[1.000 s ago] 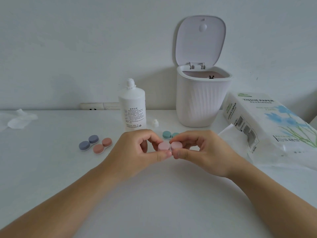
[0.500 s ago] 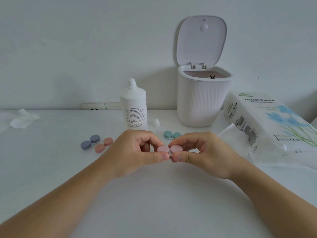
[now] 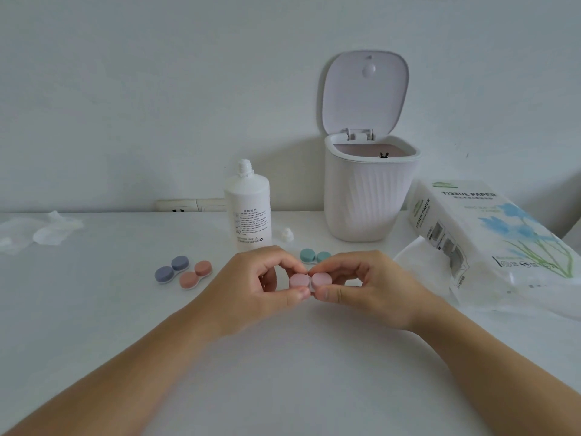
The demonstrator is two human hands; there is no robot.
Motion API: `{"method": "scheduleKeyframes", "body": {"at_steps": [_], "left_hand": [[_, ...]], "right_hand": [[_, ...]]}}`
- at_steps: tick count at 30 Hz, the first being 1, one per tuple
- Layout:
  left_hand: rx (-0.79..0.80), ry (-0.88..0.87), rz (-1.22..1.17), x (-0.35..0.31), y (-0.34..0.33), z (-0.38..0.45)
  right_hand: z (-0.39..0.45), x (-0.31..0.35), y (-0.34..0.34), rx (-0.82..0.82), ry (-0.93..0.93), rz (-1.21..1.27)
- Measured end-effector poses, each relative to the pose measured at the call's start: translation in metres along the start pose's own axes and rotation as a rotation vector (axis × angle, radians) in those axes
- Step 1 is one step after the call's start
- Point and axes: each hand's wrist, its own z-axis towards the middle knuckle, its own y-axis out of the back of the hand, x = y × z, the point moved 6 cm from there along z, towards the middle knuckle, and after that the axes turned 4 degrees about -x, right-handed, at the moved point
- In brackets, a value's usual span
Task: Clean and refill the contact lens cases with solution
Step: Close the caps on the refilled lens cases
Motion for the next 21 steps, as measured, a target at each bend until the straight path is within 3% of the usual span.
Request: {"method": "scheduleKeyframes", "body": {"at_steps": [4, 8, 12, 16, 21], "left_hand": [[-0.009, 0.009, 0.049, 0.003, 0.001, -0.001], [-0.044, -0.004, 0.129, 0.003, 0.008, -0.001], [-0.089, 0.076, 0.247, 0.016, 0.029, -0.011], [-0.203, 0.157, 0.317, 0.031, 0.058, -0.028], [-0.306, 0.22, 0.354, 0.047, 0.084, -0.041]], "right_hand": [[0.0, -0.002, 0.0, -0.029, -0.003, -0.054], [0.0, -0.001, 0.014, -0.254, 0.01, -0.084], [0.004, -0.006, 0.024, -0.439, 0.043, -0.329], [0.011, -0.017, 0.027, -0.447, 0.02, -0.566], [0.015, -0.024, 0.025, -0.442, -0.006, -0.679]]}}
